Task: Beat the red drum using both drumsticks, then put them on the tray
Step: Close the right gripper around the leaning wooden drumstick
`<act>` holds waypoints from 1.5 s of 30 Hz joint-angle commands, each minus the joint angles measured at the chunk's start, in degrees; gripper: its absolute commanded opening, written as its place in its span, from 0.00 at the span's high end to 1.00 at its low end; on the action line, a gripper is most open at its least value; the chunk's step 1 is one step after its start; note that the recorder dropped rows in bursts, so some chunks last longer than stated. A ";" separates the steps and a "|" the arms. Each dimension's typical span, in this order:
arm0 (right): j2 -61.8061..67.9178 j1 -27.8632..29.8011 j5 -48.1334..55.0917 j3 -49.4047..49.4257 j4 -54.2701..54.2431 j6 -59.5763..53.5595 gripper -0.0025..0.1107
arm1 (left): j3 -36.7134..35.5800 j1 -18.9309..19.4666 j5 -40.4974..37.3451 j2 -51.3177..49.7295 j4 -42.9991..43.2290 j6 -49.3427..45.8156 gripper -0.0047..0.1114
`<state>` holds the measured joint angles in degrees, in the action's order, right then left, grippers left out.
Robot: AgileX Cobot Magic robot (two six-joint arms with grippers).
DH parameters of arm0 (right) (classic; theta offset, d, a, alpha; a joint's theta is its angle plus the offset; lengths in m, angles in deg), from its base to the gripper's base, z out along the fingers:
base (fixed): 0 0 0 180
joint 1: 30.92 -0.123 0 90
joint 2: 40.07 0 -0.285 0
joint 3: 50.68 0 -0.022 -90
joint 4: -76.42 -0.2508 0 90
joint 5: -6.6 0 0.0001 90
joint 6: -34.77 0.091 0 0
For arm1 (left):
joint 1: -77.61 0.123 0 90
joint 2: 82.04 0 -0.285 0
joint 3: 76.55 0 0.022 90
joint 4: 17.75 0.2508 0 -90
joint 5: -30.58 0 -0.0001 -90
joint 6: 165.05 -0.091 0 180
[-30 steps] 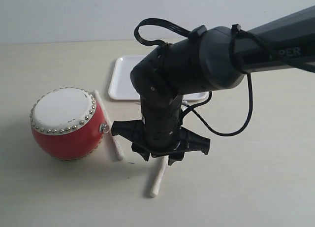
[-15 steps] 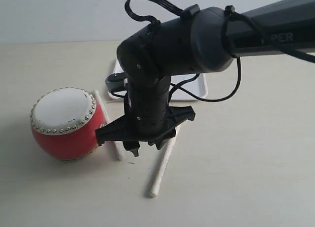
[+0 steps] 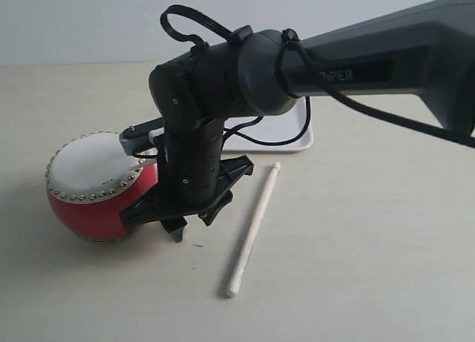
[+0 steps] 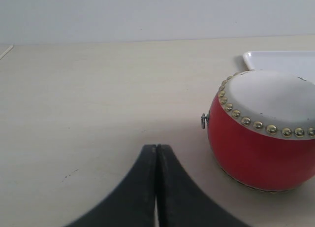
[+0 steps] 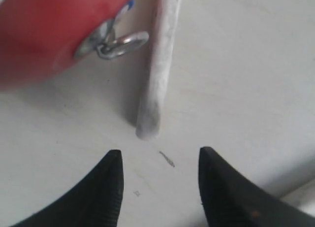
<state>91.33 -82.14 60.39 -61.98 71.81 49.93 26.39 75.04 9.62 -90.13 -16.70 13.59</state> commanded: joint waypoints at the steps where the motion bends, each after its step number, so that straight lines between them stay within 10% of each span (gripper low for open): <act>1: 1.37 -0.09 -2.21 -0.50 0.44 -0.56 0.57 | -0.16 -0.38 0.31 0.31 -0.12 0.02 0.96; 26: 5.18 -0.09 -7.83 -0.50 0.64 4.62 0.58 | -0.16 -0.38 0.31 0.31 -0.12 0.02 0.96; 45: 5.07 -0.09 -5.51 -0.50 -0.05 12.56 0.98 | -0.16 -0.38 0.31 0.31 -0.12 0.02 0.96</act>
<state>95.73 -82.14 54.09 -62.65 71.77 61.92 26.39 75.04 9.62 -90.13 -16.70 13.59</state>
